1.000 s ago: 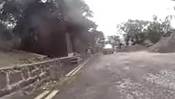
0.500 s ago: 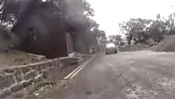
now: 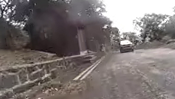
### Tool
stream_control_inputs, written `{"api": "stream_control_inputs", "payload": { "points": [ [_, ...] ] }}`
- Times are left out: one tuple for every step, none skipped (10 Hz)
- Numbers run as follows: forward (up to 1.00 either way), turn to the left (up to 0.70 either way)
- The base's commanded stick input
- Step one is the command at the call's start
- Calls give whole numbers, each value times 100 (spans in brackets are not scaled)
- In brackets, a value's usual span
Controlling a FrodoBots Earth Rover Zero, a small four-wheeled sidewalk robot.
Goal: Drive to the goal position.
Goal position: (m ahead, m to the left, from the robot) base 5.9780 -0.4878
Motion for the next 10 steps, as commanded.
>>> {"api": "stream_control_inputs", "payload": {
  "points": [
    [45,0],
    [45,0],
    [45,0],
    [45,0],
    [45,0],
    [45,0],
    [45,0],
    [45,0],
    [45,0],
    [45,0]
  ]
}}
